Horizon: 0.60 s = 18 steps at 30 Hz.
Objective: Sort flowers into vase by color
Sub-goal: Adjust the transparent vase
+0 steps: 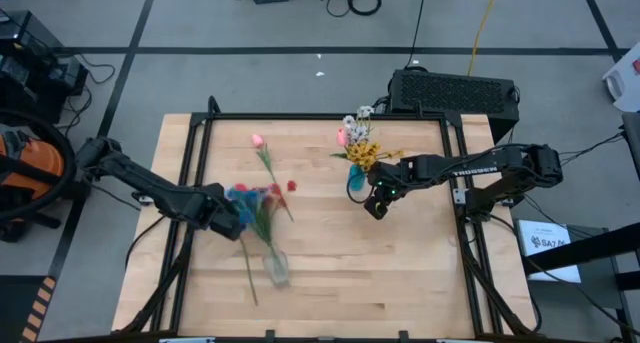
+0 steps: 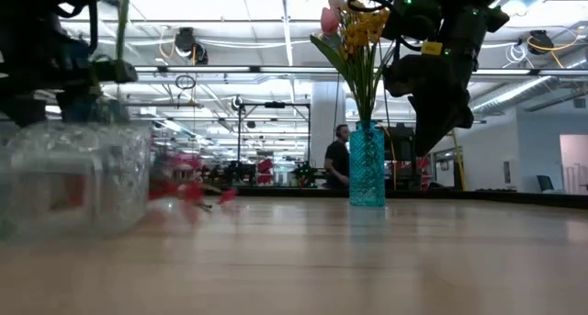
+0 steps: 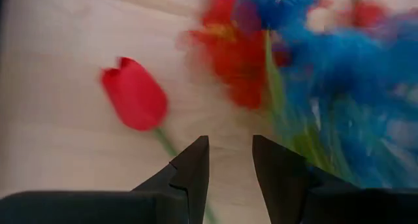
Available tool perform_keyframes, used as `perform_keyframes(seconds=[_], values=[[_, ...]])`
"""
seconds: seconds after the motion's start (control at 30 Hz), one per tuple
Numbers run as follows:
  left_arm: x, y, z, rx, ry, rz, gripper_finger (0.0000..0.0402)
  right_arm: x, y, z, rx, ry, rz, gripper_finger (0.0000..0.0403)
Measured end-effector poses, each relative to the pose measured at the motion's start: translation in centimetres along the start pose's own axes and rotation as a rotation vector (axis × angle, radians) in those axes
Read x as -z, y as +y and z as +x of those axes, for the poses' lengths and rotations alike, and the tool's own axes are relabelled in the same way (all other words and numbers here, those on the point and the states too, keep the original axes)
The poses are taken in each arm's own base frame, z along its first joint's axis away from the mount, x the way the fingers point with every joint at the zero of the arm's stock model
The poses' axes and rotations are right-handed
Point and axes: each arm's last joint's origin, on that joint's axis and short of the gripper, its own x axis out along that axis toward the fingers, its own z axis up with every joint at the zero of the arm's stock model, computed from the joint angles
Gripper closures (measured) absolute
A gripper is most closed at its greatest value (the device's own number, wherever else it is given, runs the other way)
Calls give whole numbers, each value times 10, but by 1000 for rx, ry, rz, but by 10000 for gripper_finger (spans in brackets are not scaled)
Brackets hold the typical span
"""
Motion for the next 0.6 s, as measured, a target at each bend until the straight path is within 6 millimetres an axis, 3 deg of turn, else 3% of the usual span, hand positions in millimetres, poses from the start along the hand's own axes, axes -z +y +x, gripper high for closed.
perform_keyframes(seconds=[0.23,0.6], values=[[4,-5,0,46,44,-2,277,0,0,0,0,0,-18,401],[1,8,-1,-170,114,-110,277,0,0,0,4,-2,-23,401]])
